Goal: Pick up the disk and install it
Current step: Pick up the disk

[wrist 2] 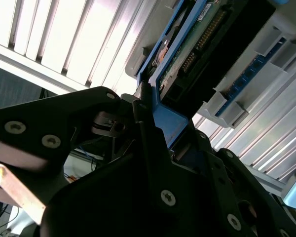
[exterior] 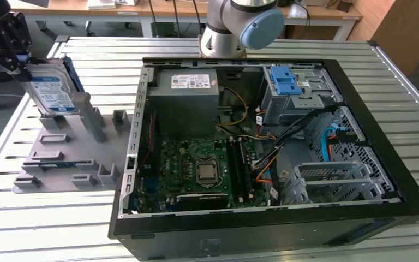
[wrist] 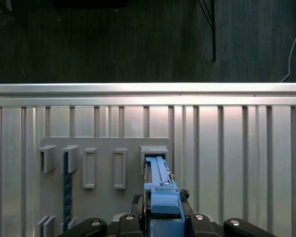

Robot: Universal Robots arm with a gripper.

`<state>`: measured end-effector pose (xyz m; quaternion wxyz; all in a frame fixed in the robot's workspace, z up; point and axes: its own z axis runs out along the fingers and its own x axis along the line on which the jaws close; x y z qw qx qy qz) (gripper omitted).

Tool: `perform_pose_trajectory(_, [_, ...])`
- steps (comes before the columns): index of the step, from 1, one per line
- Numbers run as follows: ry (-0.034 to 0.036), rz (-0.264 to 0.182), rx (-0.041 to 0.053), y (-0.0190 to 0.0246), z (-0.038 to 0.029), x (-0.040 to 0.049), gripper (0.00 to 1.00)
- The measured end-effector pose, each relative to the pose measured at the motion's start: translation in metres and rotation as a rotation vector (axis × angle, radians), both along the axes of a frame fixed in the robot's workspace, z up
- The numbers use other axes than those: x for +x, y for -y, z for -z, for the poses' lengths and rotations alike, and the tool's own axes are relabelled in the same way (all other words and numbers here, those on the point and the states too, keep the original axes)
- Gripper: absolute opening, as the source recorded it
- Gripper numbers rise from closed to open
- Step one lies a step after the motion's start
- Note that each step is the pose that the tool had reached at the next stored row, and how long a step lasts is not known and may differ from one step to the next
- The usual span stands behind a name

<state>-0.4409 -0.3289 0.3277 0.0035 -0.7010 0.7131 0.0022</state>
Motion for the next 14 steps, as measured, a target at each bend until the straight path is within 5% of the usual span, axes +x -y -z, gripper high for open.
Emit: perform_pose_trajectory(14, [-0.0001, 0.0, 0.0, 0.0, -0.0091, 0.0, 0.37])
